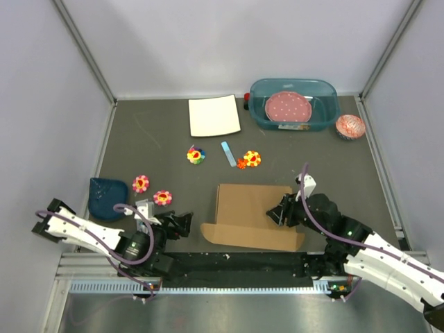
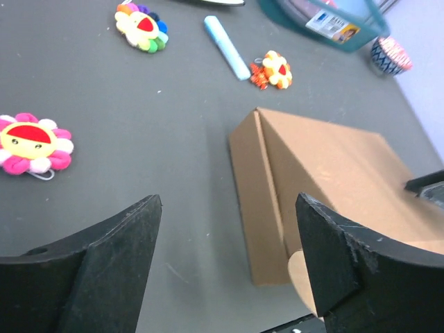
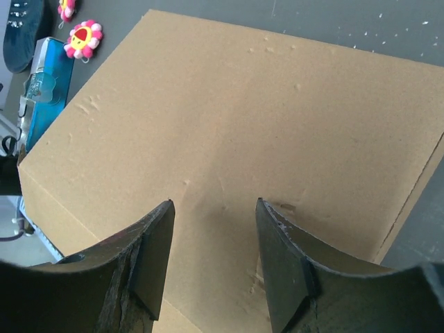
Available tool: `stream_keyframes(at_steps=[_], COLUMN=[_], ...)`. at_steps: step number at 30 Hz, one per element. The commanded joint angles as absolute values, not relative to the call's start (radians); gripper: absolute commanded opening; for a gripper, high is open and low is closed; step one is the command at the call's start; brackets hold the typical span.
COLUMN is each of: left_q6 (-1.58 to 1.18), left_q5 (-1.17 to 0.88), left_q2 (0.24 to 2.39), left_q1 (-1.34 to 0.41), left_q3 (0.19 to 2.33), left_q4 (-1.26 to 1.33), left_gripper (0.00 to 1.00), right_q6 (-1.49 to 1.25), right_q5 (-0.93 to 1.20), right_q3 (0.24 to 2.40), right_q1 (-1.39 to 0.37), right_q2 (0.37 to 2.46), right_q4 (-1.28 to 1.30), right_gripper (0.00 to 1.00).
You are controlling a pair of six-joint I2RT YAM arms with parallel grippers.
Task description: Fold the paper box
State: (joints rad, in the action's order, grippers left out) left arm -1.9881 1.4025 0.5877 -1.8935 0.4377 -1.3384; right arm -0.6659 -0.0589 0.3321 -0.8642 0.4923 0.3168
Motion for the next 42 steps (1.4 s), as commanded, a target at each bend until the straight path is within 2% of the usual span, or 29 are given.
stream_keyframes(at_steps=[1, 3, 8, 11, 12, 15, 16, 18, 22, 30, 34, 42], left_q6=[-1.957, -1.665, -1.597, -1.421, -1.267, -0.957, -0.916, -0.920, -0.856, -0.842, -0.900, -0.960], left_q5=[1.488, 1.465, 1.434, 1.404, 1.364, 1.235, 1.110, 1.059, 1.017, 0.751, 0.675, 0.583], left_q2=[0.551, 0.549, 0.584, 0.626, 0.638, 0.678, 0.684, 0.692, 0.681, 0.681, 0.736, 0.795], left_q1=[-1.894, -1.891, -1.882, -1.855, -1.839, -1.668, -1.622, -1.545, -1.506, -1.407, -1.390, -1.388], left_q3=[0.474, 0.468, 0.431, 0.411, 0.408, 0.382, 0.370, 0.371, 0.371, 0.374, 0.408, 0.373], left_q4=[-1.232, -0.999, -0.890, -0.702, -0.633, -0.301, -0.191, -0.167, -0.085, -0.012, -0.090, -0.041], left_gripper=[0.86, 0.88, 0.96, 0.99, 0.99, 0.99, 0.99, 0.99, 0.99, 0.99, 0.99, 0.95], right_q6=[-0.715, -0.716, -0.690, -0.678, -0.675, -0.667, -0.666, -0.657, -0.653, -0.657, -0.660, -0.655], right_q5=[-0.020, -0.037, -0.063, -0.077, -0.081, -0.092, -0.095, -0.095, -0.095, -0.114, -0.120, -0.118], right_q3=[0.310, 0.327, 0.403, 0.426, 0.431, 0.446, 0.449, 0.463, 0.476, 0.471, 0.474, 0.483], right_q1=[-0.874, -0.874, -0.874, -0.874, -0.874, -0.874, -0.876, -0.874, -0.874, -0.874, -0.874, -0.874], right_q2=[0.470, 0.457, 0.480, 0.486, 0.488, 0.492, 0.494, 0.499, 0.509, 0.523, 0.537, 0.560], right_q4=[0.348, 0.353, 0.382, 0.385, 0.390, 0.394, 0.396, 0.402, 0.414, 0.423, 0.420, 0.407], right_gripper=[0.51, 0.52, 0.53, 0.54, 0.55, 0.55, 0.56, 0.56, 0.56, 0.59, 0.59, 0.60])
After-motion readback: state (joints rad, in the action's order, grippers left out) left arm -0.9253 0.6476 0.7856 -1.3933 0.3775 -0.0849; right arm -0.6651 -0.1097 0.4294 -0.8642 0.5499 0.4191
